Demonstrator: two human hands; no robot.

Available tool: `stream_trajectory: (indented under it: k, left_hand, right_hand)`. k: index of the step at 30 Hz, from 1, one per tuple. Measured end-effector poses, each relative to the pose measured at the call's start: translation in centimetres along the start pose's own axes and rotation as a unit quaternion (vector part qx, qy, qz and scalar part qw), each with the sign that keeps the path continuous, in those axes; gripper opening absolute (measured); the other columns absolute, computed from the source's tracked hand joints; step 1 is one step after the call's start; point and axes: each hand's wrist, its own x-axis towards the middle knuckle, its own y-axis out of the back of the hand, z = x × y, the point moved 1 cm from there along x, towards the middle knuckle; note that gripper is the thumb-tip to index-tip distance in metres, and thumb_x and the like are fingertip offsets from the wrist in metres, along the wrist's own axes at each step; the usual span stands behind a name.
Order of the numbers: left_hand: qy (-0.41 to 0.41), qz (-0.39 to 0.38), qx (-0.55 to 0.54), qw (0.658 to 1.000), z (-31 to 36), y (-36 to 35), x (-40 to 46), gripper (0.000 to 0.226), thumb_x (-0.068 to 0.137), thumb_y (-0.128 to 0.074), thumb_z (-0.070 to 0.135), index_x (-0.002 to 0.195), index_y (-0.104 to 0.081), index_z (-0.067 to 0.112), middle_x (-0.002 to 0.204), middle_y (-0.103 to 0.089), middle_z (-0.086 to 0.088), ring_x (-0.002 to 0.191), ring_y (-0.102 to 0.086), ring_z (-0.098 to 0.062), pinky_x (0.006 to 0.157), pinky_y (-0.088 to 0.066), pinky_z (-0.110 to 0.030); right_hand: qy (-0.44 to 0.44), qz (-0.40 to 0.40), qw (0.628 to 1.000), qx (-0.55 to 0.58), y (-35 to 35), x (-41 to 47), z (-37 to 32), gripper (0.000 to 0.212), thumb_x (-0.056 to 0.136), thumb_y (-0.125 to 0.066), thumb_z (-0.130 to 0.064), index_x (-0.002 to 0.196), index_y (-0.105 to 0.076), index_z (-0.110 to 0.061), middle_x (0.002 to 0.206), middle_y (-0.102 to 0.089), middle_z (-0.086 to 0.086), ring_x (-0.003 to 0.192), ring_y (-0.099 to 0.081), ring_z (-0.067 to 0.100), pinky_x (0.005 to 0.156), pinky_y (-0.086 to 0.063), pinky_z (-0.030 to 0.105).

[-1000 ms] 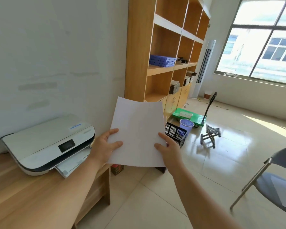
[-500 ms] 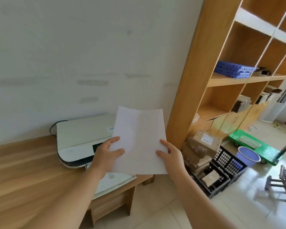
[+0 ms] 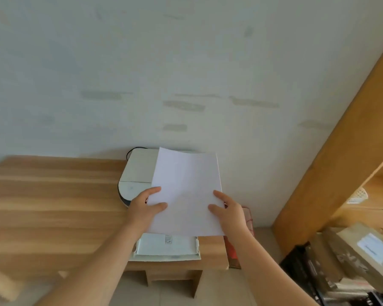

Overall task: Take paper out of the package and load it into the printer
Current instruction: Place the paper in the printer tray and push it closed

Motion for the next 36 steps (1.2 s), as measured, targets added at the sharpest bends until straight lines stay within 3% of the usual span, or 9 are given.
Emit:
stream_trajectory:
  k: [4, 8, 12, 14, 20, 24, 29, 33, 36]
  left_hand:
    - [0.018, 0.029, 0.001, 0.999, -1.2, 0.8, -0.3, 0.047, 0.077, -0.076, 0.014, 0.117, -0.060, 0.033, 0.124, -0.057, 0.001, 0.097, -0.061, -0.012, 0.074, -0.051, -0.026]
    - [0.045, 0.036, 0.007, 0.998, -2.6, 1.6, -0.1, 0.046, 0.077, -0.075, 0.016, 0.115, -0.059, 0.037, 0.123, -0.058, 0.002, 0.098, -0.063, -0.015, 0.078, -0.054, -0.030]
    - [0.069, 0.033, 0.019, 0.997, -5.1, 2.2, 0.3, 0.046, 0.076, -0.077, 0.018, 0.114, -0.059, 0.037, 0.124, -0.057, 0.002, 0.108, -0.059, -0.018, 0.088, -0.052, -0.034]
    - [0.082, 0.022, 0.016, 0.996, -6.3, 2.2, 0.5, 0.047, 0.077, -0.076, 0.016, 0.116, -0.059, 0.035, 0.124, -0.057, 0.003, 0.111, -0.058, -0.018, 0.091, -0.051, -0.035]
    - [0.104, 0.008, 0.005, 0.995, -9.4, 2.4, 0.2, 0.046, 0.079, -0.074, 0.010, 0.119, -0.059, 0.027, 0.115, -0.060, 0.007, 0.095, -0.060, -0.005, 0.070, -0.047, -0.019]
    - [0.124, -0.005, 0.008, 0.992, -11.4, 2.8, -0.2, 0.049, 0.077, -0.076, 0.011, 0.120, -0.059, 0.027, 0.118, -0.060, 0.005, 0.100, -0.060, -0.009, 0.076, -0.048, -0.022]
    - [0.153, -0.007, 0.031, 0.988, -14.0, 3.2, -0.7, 0.048, 0.074, -0.078, 0.013, 0.115, -0.060, 0.032, 0.127, -0.055, 0.004, 0.117, -0.053, -0.017, 0.100, -0.045, -0.035]
    - [0.177, -0.008, 0.044, 0.983, -15.2, 3.4, -0.5, 0.051, 0.073, -0.078, 0.012, 0.119, -0.060, 0.027, 0.129, -0.055, 0.003, 0.121, -0.052, -0.020, 0.104, -0.042, -0.039]
    - [0.188, -0.020, 0.053, 0.981, -15.9, 3.4, -0.4, 0.054, 0.074, -0.078, 0.011, 0.123, -0.059, 0.023, 0.125, -0.050, 0.005, 0.126, -0.046, -0.018, 0.106, -0.038, -0.035]
  right_hand:
    - [-0.009, -0.045, 0.999, 0.007, -1.6, 1.5, 1.0, 0.041, 0.092, -0.063, -0.016, 0.130, -0.056, -0.031, 0.114, -0.058, -0.002, 0.093, -0.062, 0.021, 0.080, -0.059, 0.037]
    - [-0.009, -0.050, 0.999, 0.015, -3.2, 2.4, 2.4, 0.040, 0.087, -0.069, -0.018, 0.118, -0.060, -0.040, 0.131, -0.051, -0.001, 0.103, -0.061, 0.024, 0.083, -0.059, 0.037]
    - [-0.043, -0.069, 0.997, 0.009, -4.3, 2.2, 3.9, 0.043, 0.088, -0.067, -0.016, 0.127, -0.059, -0.033, 0.107, -0.060, -0.010, 0.093, -0.063, 0.016, 0.082, -0.057, 0.034]
    - [-0.064, -0.068, 0.996, -0.001, -4.7, 1.8, 4.8, 0.045, 0.089, -0.066, -0.016, 0.130, -0.058, -0.031, 0.106, -0.061, -0.010, 0.094, -0.063, 0.018, 0.084, -0.057, 0.037]
    - [-0.102, -0.056, 0.993, 0.005, -5.9, 0.5, 7.1, 0.043, 0.089, -0.065, -0.015, 0.128, -0.058, -0.030, 0.104, -0.056, -0.013, 0.091, -0.059, 0.012, 0.069, -0.051, 0.025]
    - [-0.126, -0.052, 0.990, 0.020, -6.5, -0.8, 9.0, 0.045, 0.088, -0.066, -0.010, 0.128, -0.057, -0.026, 0.104, -0.055, -0.015, 0.090, -0.058, 0.009, 0.064, -0.049, 0.021]
    - [-0.154, -0.056, 0.986, 0.025, -7.2, -1.4, 11.0, 0.040, 0.087, -0.067, -0.010, 0.121, -0.058, -0.029, 0.104, -0.057, -0.013, 0.088, -0.058, 0.005, 0.062, -0.047, 0.017]
    - [-0.205, -0.049, 0.975, 0.065, -8.1, -1.3, 12.6, 0.040, 0.086, -0.068, -0.011, 0.122, -0.061, -0.027, 0.116, -0.060, -0.001, 0.097, -0.064, 0.021, 0.081, -0.057, 0.035]
    - [-0.230, -0.049, 0.970, 0.065, -8.4, -1.2, 13.9, 0.040, 0.085, -0.066, -0.010, 0.123, -0.062, -0.023, 0.118, -0.063, 0.002, 0.097, -0.066, 0.023, 0.084, -0.057, 0.038]
